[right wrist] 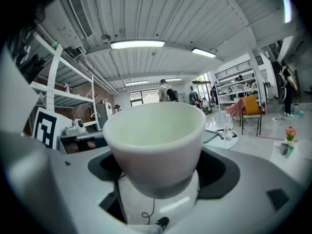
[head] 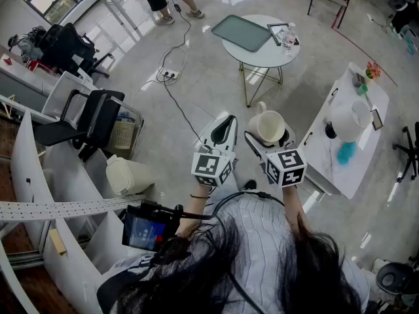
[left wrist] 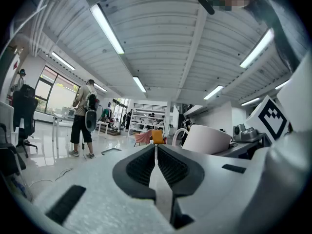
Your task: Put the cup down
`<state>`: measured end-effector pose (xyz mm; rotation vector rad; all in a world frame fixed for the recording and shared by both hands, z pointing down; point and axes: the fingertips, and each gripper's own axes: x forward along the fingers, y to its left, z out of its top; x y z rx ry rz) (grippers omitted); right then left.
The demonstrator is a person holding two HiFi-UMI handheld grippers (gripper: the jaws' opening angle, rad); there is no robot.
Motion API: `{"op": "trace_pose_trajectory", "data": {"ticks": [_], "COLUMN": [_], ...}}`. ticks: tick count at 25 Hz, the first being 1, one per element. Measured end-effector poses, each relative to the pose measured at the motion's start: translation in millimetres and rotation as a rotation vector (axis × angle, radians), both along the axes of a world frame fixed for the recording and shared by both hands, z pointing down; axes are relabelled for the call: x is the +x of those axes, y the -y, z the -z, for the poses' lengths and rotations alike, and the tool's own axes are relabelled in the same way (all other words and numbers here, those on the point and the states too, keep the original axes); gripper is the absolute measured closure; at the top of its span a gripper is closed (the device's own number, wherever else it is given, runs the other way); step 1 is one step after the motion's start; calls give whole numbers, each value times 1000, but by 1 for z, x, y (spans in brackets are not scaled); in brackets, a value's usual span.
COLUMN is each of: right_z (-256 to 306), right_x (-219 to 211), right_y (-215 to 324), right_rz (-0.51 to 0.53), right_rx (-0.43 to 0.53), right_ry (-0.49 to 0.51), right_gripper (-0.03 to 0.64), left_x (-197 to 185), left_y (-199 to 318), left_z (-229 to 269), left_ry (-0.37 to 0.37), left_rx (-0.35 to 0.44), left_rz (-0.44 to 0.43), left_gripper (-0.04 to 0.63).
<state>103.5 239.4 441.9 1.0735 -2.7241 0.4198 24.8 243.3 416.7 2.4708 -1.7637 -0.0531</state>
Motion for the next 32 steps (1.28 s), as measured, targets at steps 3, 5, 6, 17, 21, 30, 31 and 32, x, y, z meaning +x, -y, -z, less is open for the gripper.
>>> {"op": "trace_pose_trajectory", "data": {"ticks": [3, 5, 6, 17, 21, 30, 31, 32], "right_z": [0, -1, -1, -10, -11, -23, -24, -25], "right_x": [0, 0, -1, -13, -14, -22, -24, -27], "right_y": [5, 6, 6, 8, 21, 76, 84, 93], "right_rz": [4, 9, 14, 59, 56, 38, 34, 30], "right_rx": [0, -3, -5, -20, -35, -84, -89, -92], "right_ry": [-2, -1, -1, -11, 0, 13, 13, 12], "right_gripper": [200, 200, 201, 201, 201, 201, 201, 201], "left_x": [0, 0, -1, -13, -16, -23, -26, -29], "left_y": [5, 7, 7, 11, 22, 78, 87, 97], "left_z": [0, -1, -2, -6, -6, -18, -20, -21], "left_ry": [25, 26, 24, 6, 3, 22, 24, 25], "left_rx": [0, -6, -9, -34, -42, -72, -75, -78], "left_rz": [4, 9, 12, 45, 48, 15, 11, 7], "left_gripper": [578, 578, 578, 578, 577, 578, 578, 577]}}
